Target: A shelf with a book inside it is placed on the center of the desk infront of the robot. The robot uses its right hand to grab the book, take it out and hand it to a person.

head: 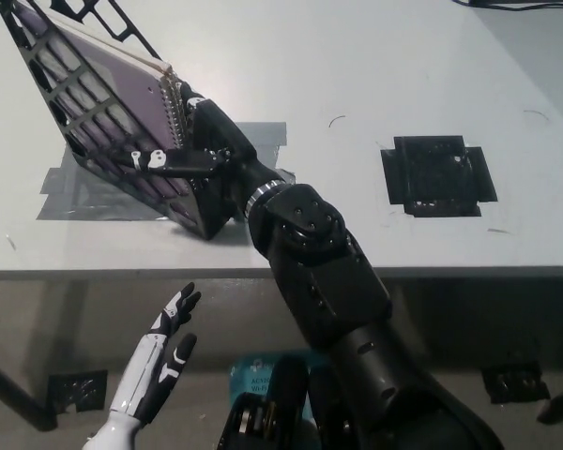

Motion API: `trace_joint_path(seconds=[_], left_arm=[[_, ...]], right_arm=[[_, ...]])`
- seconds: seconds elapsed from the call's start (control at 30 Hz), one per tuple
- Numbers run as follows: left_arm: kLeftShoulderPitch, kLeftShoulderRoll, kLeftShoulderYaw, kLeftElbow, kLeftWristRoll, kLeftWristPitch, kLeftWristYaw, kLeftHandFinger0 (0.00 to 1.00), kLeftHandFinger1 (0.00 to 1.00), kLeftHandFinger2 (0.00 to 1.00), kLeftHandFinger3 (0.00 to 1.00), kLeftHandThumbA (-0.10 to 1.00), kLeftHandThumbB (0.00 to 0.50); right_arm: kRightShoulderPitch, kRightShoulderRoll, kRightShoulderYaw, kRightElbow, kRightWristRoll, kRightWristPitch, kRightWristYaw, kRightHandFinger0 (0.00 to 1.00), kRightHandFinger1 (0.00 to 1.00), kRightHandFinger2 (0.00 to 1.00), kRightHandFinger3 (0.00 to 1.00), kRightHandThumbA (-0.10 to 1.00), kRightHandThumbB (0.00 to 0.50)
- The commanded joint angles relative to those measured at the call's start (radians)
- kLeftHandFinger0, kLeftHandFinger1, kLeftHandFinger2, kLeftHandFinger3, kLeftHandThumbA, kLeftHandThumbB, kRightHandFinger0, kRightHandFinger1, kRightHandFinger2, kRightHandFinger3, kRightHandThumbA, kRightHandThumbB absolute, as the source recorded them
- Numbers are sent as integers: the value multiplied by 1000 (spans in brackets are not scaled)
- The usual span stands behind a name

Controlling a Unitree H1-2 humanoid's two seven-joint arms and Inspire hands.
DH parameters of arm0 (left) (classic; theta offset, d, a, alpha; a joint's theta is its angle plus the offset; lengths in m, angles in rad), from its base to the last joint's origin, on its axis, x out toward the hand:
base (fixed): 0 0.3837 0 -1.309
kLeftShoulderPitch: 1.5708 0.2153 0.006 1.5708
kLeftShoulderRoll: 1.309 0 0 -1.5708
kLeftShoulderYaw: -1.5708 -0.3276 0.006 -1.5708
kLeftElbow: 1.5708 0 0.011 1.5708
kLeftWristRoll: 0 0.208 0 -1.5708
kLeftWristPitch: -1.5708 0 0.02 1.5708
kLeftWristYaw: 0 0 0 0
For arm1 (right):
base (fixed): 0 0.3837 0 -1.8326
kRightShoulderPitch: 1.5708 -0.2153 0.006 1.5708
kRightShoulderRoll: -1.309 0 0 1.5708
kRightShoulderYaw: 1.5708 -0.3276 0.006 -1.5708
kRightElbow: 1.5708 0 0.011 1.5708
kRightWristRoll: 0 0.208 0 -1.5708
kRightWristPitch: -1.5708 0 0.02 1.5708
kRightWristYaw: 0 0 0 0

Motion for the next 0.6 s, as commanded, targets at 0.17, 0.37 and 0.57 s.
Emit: trace_joint_path(seconds=[0.17, 0.37, 0.57], left_arm=[[-25, 14, -1, -23, 13, -2, -10, 1000, 1000, 1000, 1000, 1000, 333], [-35, 12, 1, -28, -5, 3, -17, 1000, 1000, 1000, 1000, 998, 326], [-37, 13, 1, -30, 4, 3, -13, 1000, 1000, 1000, 1000, 1000, 316]], right_arm=[[-65, 7, 20, -27, -118, -9, -191, 18, 30, 178, 192, -20, 144], [-53, 10, 26, -72, -122, 4, -197, 14, 321, 646, 627, -100, 142], [-54, 18, 11, -65, -99, -15, -197, 22, 357, 613, 571, -100, 135]])
